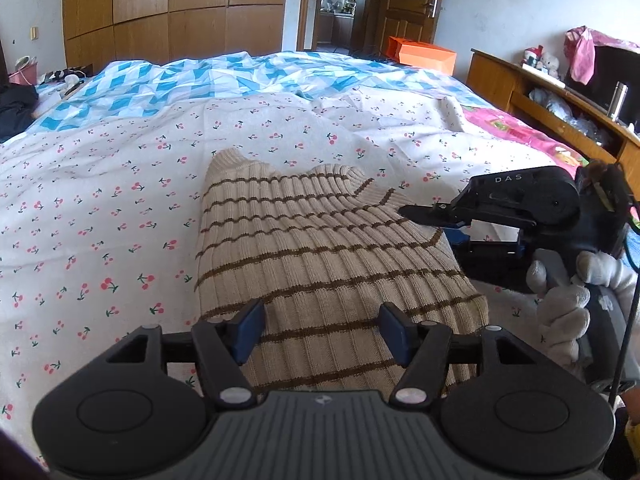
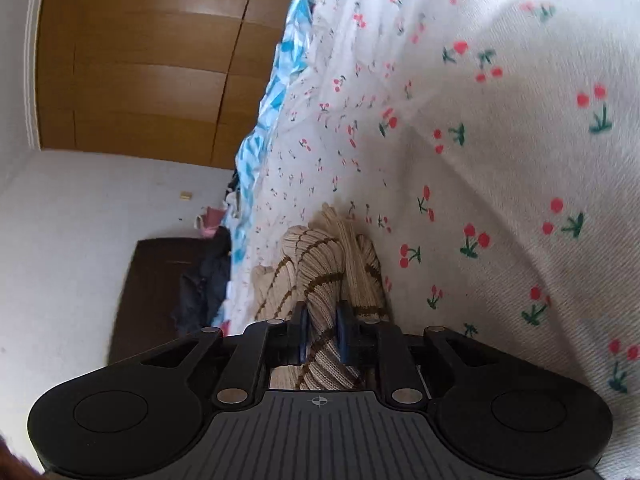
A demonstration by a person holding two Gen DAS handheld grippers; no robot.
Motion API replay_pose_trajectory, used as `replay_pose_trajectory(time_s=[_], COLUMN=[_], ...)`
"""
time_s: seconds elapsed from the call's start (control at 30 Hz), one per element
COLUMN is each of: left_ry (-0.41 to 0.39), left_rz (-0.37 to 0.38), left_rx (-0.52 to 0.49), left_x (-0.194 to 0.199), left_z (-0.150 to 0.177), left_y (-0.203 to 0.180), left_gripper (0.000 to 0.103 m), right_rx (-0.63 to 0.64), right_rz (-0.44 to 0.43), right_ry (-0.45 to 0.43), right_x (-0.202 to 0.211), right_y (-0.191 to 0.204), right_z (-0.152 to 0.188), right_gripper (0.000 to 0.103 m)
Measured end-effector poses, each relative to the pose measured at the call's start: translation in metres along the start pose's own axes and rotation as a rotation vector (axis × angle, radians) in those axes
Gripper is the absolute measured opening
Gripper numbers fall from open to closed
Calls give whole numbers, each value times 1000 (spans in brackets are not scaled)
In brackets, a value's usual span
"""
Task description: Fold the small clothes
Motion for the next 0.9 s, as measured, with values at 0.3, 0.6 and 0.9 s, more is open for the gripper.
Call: replay_pose_trajectory(time_s=[0.3, 0.6, 0.9], left_ry=[-51, -45, -8], left_rz=[17, 12, -27], left_rx=[44, 78, 137], left_x=[20, 31, 45], left_z=[8, 24, 48], left_y=[10, 20, 43], left_gripper=[66, 65, 65], right_rx=[327, 489, 610], right_rz=[128, 359, 356], right_ry=[-196, -176, -282], right_x=[30, 7, 36], right_y=[51, 35, 52], right_z=[56, 76, 110], right_gripper=[22, 25, 34])
Point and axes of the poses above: each gripper's, at about its wrist camera, not at the fingertips, and x roughly against the way its jaws point, y to its left, z to its underside, the point moved 1 cm from there along -x, roughly the way its jaws point, and after that the axes turned 14 degrees about -x, right-handed, at the moved point
